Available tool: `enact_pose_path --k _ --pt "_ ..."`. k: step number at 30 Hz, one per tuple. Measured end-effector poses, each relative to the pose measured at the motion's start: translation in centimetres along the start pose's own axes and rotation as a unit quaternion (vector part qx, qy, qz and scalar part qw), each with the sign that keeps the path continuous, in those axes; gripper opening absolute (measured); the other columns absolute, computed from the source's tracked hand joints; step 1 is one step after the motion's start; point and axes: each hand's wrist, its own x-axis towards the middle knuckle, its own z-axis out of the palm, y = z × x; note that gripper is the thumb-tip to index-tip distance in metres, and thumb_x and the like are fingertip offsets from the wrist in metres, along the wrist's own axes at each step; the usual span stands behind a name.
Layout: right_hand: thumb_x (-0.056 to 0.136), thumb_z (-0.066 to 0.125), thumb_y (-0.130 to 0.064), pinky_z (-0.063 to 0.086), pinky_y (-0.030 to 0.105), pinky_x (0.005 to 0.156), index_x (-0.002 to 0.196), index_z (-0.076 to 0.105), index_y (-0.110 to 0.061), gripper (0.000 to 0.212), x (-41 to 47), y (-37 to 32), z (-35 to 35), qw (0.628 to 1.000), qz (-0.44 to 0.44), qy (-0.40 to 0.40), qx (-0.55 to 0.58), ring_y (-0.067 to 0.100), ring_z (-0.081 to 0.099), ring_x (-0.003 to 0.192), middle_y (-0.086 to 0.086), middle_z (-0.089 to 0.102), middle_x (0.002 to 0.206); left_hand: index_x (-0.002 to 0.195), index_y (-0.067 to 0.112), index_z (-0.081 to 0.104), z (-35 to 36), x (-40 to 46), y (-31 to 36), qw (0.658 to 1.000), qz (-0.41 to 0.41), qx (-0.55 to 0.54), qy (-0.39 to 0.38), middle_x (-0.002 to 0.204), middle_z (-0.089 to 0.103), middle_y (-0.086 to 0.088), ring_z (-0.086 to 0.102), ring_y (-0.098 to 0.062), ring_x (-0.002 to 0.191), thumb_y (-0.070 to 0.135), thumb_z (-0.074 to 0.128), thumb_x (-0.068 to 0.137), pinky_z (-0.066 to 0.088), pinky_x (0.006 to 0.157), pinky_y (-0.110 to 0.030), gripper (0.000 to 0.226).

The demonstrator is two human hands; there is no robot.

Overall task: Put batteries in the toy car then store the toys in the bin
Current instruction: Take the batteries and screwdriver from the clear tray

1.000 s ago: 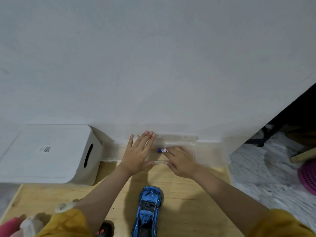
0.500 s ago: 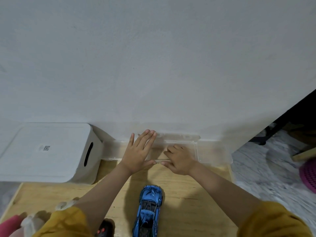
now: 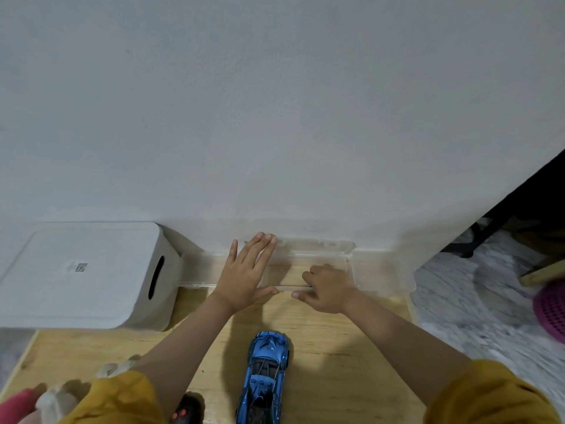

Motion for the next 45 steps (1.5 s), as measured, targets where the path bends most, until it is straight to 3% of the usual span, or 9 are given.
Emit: enact_pose_path --k 6,11,15,20,23,26,31,35,45 --pt "0.082 0.025 -0.076 0.047 0.031 0.062 0.073 0.052 -0.017 0.066 0.6 -0.4 -0.6 0.999 0.021 -0.035 -0.029 0.020 0.053 0.067 0.001 0.053 0.067 0.144 0.008 0.029 -0.1 0.1 0.2 1.000 0.001 -0.007 0.003 0.147 0.030 -0.007 0.027 -0.023 0.138 0.065 0.073 0.062 0.028 0.104 -0.059 0.109" --pt "0.080 0.030 -0.077 0.050 0.033 0.068 0.079 0.058 -0.014 0.068 0.8 -0.2 -1.2 0.996 0.002 -0.058 -0.075 0.025 0.062 0.079 0.006 0.066 0.081 0.143 0.008 0.031 -0.3 0.0 0.2 1.000 0.000 -0.008 0.002 0.145 0.032 -0.007 0.029 -0.024 0.137 0.063 0.075 0.060 0.030 0.102 -0.060 0.110" --pt "0.085 0.043 -0.067 0.051 0.034 0.067 0.092 0.063 -0.012 0.058 0.4 -0.7 -2.1 0.998 -0.010 0.020 -0.056 0.028 0.064 0.084 0.007 0.069 0.087 0.143 0.007 0.032 -0.3 0.1 0.3 1.000 -0.005 -0.010 -0.009 0.144 0.039 -0.010 0.029 -0.024 0.137 0.062 0.076 0.059 0.033 0.101 -0.060 0.110" --pt "0.085 0.046 -0.063 0.020 0.020 0.042 0.070 0.060 -0.013 0.054 -2.9 -2.1 -1.7 0.990 0.005 0.140 0.009 0.019 0.061 0.060 0.001 0.065 0.065 0.143 0.006 0.034 -0.3 0.1 0.5 0.999 -0.012 -0.020 -0.026 0.143 0.041 -0.012 0.029 -0.025 0.137 0.063 0.068 0.061 0.034 0.100 -0.062 0.105" --pt "0.081 0.041 -0.067 0.004 0.013 0.041 0.058 0.052 -0.017 0.056 -5.8 -2.3 0.0 0.985 0.050 0.163 0.035 0.014 0.053 0.040 -0.004 0.055 0.048 0.143 0.006 0.033 -0.3 0.0 0.5 0.999 -0.012 -0.017 -0.027 0.145 0.034 -0.010 0.028 -0.025 0.136 0.063 0.067 0.064 0.035 0.099 -0.061 0.104" --pt "0.082 0.037 -0.067 0.021 0.021 0.040 0.075 0.055 -0.015 0.056 -7.8 -1.7 2.4 0.986 0.073 0.135 0.066 0.018 0.054 0.055 0.000 0.059 0.065 0.143 0.006 0.030 -0.4 0.0 0.7 0.999 -0.012 -0.014 -0.026 0.145 0.032 -0.010 0.028 -0.026 0.136 0.059 0.076 0.059 0.036 0.099 -0.061 0.110" --pt "0.083 0.044 -0.055 0.044 0.024 0.052 0.068 0.059 -0.020 0.041 -9.2 -1.0 5.8 0.981 0.068 0.180 0.025 0.017 0.056 0.064 -0.004 0.054 0.070 0.144 0.006 0.029 -0.4 -0.2 0.9 0.999 -0.019 -0.013 -0.023 0.146 0.032 -0.010 0.027 -0.026 0.137 0.057 0.080 0.059 0.035 0.100 -0.060 0.111" --pt "0.083 0.048 -0.059 0.045 0.030 0.067 0.083 0.061 -0.024 0.038 -9.6 -0.8 7.1 0.971 0.116 0.206 0.039 0.016 0.051 0.081 -0.006 0.055 0.086 0.143 0.006 0.031 -0.4 -0.4 1.4 1.000 -0.024 -0.012 -0.015 0.146 0.027 -0.008 0.026 -0.026 0.137 0.054 0.081 0.059 0.035 0.100 -0.060 0.109" --pt "0.083 0.043 -0.064 0.048 0.028 0.070 0.086 0.064 -0.025 0.044 -9.7 -1.3 6.3 0.976 0.118 0.182 0.011 0.016 0.056 0.082 -0.006 0.058 0.089 0.144 0.007 0.029 -0.4 -0.6 1.6 0.999 -0.028 -0.023 -0.012 0.145 0.032 -0.010 0.024 -0.026 0.137 0.048 0.084 0.059 0.033 0.102 -0.057 0.109"
